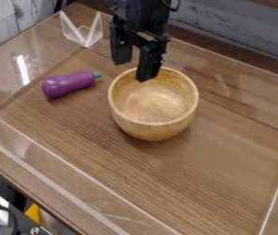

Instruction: Put the purple eggplant in the brown bowl

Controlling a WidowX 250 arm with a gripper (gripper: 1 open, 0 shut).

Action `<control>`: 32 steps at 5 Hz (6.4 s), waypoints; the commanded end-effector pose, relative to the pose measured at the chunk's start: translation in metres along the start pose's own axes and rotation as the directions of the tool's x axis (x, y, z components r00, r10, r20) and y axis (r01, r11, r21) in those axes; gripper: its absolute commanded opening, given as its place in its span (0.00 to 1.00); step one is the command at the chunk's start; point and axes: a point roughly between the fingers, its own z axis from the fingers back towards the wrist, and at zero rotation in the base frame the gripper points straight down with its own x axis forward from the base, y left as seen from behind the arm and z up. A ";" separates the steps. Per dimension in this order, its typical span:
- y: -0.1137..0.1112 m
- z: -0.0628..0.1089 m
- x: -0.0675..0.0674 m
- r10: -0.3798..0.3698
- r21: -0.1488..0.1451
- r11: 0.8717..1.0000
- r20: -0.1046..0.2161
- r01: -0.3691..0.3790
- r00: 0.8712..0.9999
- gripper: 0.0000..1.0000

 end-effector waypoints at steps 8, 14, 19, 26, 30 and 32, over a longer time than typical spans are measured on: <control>0.080 0.008 -0.017 -0.184 0.096 0.979 0.021 0.181 0.983 1.00; 0.142 -0.030 -0.046 -0.473 0.167 0.867 -0.025 0.470 0.881 1.00; 0.150 -0.048 -0.027 -0.529 0.145 0.838 -0.020 0.526 0.848 1.00; 0.105 -0.015 0.015 -0.691 0.223 0.694 -0.061 0.684 0.721 0.00; 0.021 0.037 0.008 -0.726 0.229 0.656 -0.071 0.720 0.684 0.00; -0.008 0.006 0.008 -0.736 0.207 0.650 -0.068 0.731 0.674 0.00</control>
